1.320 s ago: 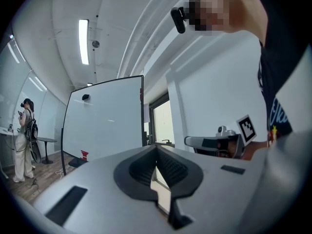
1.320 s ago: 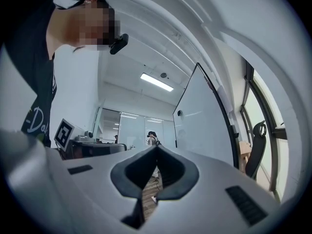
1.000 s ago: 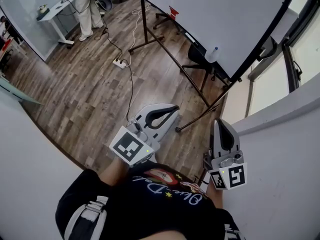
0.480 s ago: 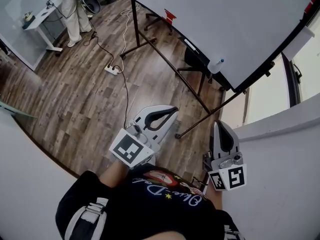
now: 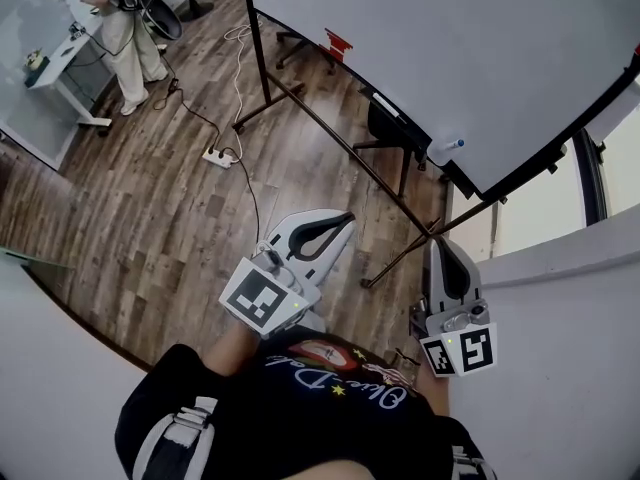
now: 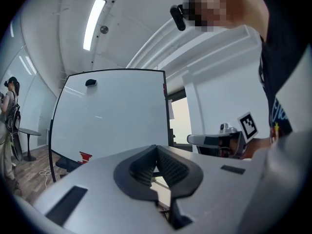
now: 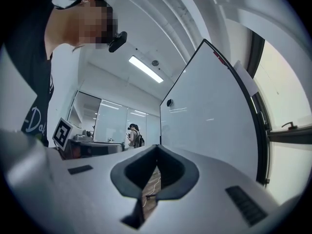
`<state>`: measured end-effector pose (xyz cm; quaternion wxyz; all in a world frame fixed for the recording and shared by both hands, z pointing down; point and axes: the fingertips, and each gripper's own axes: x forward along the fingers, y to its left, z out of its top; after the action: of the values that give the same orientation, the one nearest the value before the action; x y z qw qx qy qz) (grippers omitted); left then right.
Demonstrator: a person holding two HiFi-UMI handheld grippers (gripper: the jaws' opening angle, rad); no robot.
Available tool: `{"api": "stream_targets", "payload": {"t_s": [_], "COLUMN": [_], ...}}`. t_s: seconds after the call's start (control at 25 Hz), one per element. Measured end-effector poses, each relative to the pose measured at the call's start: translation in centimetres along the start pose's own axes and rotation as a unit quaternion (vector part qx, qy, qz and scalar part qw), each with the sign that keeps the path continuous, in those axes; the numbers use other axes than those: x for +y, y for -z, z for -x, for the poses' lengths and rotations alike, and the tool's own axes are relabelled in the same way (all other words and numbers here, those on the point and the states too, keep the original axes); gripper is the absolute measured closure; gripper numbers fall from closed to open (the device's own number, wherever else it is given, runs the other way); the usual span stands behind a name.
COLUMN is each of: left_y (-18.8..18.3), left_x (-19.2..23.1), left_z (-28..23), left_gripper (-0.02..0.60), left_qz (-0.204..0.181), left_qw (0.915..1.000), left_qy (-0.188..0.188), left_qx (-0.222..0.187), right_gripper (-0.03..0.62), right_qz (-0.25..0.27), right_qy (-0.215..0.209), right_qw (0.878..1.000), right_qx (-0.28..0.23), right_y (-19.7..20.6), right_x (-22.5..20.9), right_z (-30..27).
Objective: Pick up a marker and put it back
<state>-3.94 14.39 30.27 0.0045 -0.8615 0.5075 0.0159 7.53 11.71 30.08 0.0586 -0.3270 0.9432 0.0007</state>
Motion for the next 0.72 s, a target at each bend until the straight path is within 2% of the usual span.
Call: {"api": "stream_targets", "payload": {"t_s": [0.36, 0.72], "left_y": [1.4, 1.8], "left_x": [5.9, 6.6], "left_z": [0.4, -2.8], "left_gripper": [0.578, 0.578], "left_qz": [0.032, 0.042], "left_qw": [0.9993, 0.9971], "left_qy": [0.020, 0.063], "left_qx": [0.004, 0.004], "right_gripper": [0.594, 0.594], "right_qz": [0.009, 0.015], "right_qy": [0.048, 0.091], "right_qw": [0.999, 0.995], "right_qx": [0.018, 0.036], "right_y": [0.9, 1.5], "right_x": [-0.1, -2.4], "right_z": [-4.2, -4.7]}}
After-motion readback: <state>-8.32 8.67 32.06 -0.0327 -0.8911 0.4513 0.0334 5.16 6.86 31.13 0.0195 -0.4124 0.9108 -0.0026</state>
